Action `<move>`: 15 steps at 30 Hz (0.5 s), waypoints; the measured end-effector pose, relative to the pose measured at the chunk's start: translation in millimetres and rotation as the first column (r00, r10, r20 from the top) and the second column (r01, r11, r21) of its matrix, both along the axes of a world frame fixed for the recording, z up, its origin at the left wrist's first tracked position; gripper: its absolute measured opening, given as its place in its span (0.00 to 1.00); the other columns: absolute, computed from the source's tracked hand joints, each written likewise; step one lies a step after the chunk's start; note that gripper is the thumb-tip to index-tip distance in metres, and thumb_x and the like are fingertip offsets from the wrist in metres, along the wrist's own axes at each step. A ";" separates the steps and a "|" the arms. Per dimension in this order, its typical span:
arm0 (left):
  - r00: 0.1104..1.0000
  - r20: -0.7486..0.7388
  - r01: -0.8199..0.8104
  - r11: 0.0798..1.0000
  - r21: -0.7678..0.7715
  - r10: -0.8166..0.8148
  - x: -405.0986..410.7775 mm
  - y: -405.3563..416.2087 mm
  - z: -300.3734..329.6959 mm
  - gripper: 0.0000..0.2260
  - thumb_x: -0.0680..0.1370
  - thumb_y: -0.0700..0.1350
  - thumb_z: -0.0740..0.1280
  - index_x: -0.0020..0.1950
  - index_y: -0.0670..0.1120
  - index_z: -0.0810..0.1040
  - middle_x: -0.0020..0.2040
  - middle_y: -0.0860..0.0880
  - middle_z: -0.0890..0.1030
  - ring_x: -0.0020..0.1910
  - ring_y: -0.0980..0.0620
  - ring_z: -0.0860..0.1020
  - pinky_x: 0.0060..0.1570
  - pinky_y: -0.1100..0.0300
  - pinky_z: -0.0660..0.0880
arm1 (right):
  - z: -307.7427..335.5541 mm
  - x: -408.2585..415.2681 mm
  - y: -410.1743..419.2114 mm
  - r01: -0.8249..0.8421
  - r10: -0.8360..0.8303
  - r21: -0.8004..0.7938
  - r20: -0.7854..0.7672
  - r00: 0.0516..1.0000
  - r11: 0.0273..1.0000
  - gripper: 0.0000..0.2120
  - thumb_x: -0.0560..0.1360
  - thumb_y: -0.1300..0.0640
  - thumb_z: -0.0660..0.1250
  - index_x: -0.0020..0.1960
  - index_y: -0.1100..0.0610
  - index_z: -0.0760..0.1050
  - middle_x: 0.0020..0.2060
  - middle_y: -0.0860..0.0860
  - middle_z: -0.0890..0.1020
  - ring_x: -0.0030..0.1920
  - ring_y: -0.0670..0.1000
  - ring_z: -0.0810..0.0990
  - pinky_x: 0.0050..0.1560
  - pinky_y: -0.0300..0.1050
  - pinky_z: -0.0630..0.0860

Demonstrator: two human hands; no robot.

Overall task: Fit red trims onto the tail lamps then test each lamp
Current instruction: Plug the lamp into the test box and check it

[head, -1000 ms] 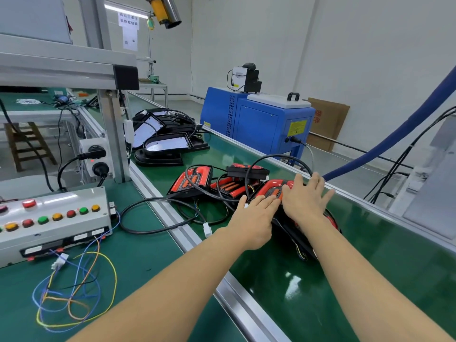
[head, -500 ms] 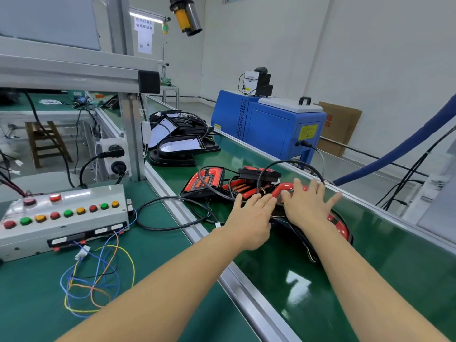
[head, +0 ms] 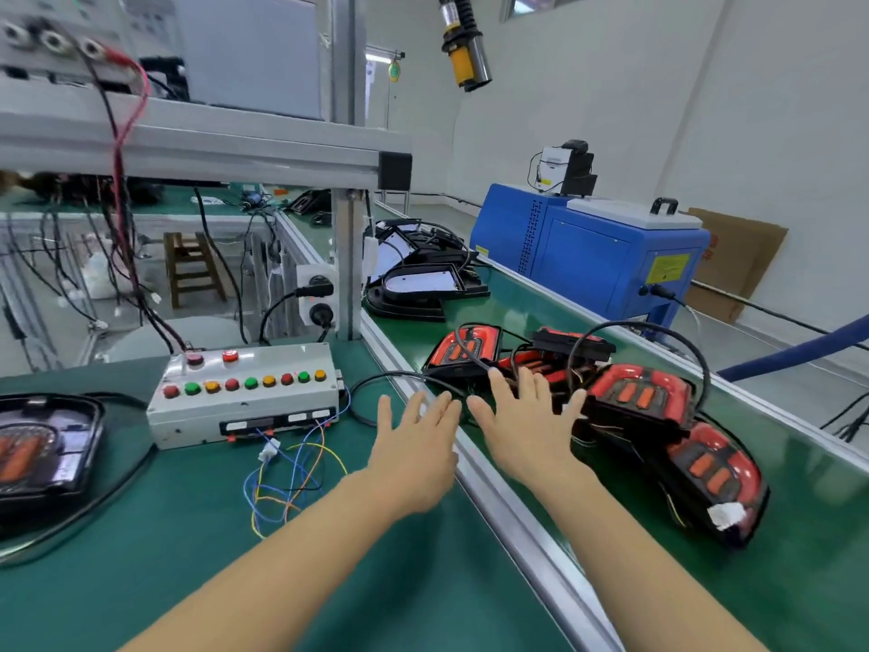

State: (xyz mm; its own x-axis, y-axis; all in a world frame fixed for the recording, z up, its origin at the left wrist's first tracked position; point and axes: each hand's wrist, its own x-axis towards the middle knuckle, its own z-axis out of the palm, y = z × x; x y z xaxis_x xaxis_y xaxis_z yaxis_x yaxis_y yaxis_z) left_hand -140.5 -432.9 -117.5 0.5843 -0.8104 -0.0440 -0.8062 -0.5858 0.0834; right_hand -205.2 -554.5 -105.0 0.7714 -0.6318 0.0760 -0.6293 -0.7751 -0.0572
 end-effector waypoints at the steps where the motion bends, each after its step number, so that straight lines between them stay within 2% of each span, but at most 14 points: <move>1: 0.999 0.013 -0.035 0.999 -0.004 0.035 1.4 10.4 -1.1 0.27 0.83 0.49 0.50 0.78 0.48 0.38 0.78 0.51 0.40 0.77 0.45 0.39 0.70 0.39 0.34 | -2.6 3.2 8.5 -0.030 0.030 0.001 -0.001 1.000 1.000 0.27 0.82 0.40 0.42 0.79 0.47 0.45 0.79 0.55 0.47 0.78 0.55 0.44 0.70 0.70 0.37; 7: 0.968 0.077 -0.237 0.971 -0.038 0.239 10.9 74.9 -6.0 0.27 0.83 0.50 0.50 0.78 0.49 0.38 0.78 0.52 0.38 0.77 0.46 0.40 0.71 0.38 0.37 | -13.7 29.5 67.0 -0.199 0.197 0.053 0.040 0.980 0.979 0.27 0.82 0.39 0.43 0.79 0.46 0.46 0.79 0.52 0.46 0.78 0.54 0.43 0.70 0.70 0.35; 15: 0.903 0.100 -0.415 0.909 -0.045 0.417 23.5 146.5 -9.3 0.28 0.83 0.51 0.50 0.78 0.49 0.38 0.78 0.52 0.39 0.77 0.46 0.40 0.71 0.38 0.39 | -15.8 57.7 141.4 -0.386 0.388 0.112 0.009 0.922 0.916 0.28 0.81 0.38 0.41 0.79 0.46 0.42 0.79 0.52 0.45 0.78 0.54 0.42 0.69 0.70 0.33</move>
State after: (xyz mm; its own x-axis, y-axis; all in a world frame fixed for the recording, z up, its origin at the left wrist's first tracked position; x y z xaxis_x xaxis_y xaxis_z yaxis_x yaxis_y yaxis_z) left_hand -117.0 -286.4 -126.8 0.8689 -0.4924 0.0507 -0.4941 -0.8689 0.0287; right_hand -147.6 -413.1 -120.7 0.9578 -0.2873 0.0118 -0.2824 -0.9477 -0.1489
